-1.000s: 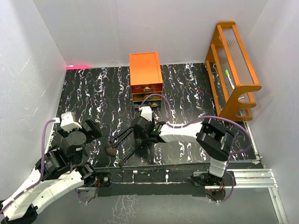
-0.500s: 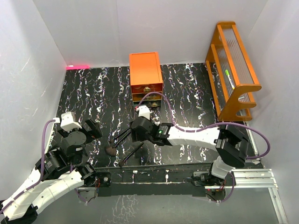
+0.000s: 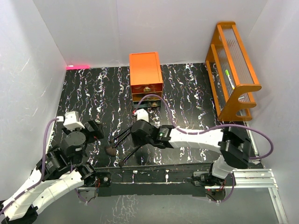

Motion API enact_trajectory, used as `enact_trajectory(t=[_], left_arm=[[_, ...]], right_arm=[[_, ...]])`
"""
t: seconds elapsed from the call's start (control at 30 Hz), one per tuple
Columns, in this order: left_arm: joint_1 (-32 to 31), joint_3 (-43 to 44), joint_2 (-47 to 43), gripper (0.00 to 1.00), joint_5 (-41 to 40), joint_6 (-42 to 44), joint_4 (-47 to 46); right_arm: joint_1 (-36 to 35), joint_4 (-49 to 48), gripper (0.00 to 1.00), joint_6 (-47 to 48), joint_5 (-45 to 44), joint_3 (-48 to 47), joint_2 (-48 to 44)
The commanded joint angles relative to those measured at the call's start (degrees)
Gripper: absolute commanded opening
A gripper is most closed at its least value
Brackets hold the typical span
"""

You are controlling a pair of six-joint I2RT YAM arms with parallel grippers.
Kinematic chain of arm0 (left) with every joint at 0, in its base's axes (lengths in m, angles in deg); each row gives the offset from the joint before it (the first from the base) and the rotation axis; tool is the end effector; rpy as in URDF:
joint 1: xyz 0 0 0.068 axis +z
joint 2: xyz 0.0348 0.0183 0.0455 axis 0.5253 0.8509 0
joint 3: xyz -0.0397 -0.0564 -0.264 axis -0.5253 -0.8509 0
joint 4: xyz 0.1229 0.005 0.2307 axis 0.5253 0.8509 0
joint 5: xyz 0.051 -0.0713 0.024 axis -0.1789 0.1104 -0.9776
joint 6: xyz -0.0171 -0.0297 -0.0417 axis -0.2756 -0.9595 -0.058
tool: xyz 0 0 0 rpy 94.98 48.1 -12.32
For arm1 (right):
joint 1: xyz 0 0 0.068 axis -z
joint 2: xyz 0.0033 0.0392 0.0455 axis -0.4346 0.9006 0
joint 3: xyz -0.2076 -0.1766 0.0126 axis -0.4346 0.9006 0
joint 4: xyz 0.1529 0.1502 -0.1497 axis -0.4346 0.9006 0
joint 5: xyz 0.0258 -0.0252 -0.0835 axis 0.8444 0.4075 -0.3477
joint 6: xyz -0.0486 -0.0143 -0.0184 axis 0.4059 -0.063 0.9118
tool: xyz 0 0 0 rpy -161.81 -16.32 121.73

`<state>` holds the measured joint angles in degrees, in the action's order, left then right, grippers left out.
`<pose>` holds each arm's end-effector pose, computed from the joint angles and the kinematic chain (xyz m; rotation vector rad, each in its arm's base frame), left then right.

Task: Organize the makeup
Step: Open the drawer in the storage box.

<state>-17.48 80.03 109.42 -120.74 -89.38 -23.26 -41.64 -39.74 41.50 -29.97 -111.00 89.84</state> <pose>0.0640 -0.0345 0.3252 -0.3343 1.7653 -0.2922 0.1422 0.3151 0.2288 -0.5049 2.3960 0.5000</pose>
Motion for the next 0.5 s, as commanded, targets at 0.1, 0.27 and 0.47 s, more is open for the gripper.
enact_trajectory(t=[0.1,0.27,0.47], left_arm=[[0.3,0.1,7.0,0.85,8.3,5.8,-4.0],[0.3,-0.3,6.7,0.86,7.8,5.6,-4.4],[0.3,0.3,4.0,0.86,2.1,2.7,-1.5]], right_arm=[[-0.1,3.0,0.55,-6.2,-11.4,5.8,-15.9],[-0.6,5.8,0.53,-11.1,-0.2,5.0,-13.5],[-9.0,3.0,0.51,-24.1,4.0,3.3,-4.1]])
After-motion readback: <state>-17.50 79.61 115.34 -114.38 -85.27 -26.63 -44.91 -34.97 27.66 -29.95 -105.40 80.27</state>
